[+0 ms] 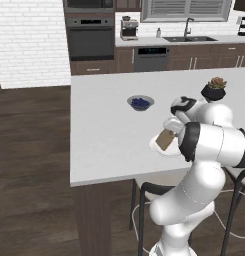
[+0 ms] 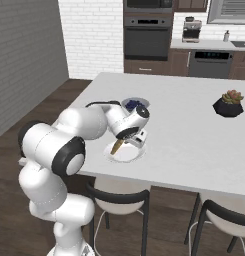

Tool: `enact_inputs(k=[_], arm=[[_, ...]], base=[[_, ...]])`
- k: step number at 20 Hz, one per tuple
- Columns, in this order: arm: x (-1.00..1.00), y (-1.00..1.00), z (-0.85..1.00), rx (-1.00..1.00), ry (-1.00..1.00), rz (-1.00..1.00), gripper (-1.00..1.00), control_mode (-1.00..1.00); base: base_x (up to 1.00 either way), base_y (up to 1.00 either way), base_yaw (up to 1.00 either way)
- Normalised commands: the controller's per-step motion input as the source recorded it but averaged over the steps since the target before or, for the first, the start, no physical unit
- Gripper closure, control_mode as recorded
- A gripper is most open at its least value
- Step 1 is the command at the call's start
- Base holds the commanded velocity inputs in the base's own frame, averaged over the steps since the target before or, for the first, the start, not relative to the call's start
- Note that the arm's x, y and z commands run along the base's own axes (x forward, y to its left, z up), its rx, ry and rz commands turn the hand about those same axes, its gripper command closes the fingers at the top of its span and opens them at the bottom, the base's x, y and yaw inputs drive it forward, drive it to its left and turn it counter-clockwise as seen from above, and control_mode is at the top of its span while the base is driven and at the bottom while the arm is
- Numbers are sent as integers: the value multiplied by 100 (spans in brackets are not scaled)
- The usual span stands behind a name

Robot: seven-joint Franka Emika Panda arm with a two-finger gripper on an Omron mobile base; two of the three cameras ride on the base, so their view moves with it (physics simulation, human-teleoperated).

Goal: Start the toaster. Once the lever pops up, take the bread to the plate on the dining counter.

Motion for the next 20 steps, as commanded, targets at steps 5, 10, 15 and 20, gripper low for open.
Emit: enact_inputs(k=[5,10,15,20], arm=[[-2,0,0,0,0,0,100,-100],[0,0,0,0,0,0,-100,-100],[0,0,1,0,3,0,-100,-100],[0,0,2,0,3,0,-100,-100]], base=[[0,0,0],[0,0,0],[0,0,0],[0,0,0]])
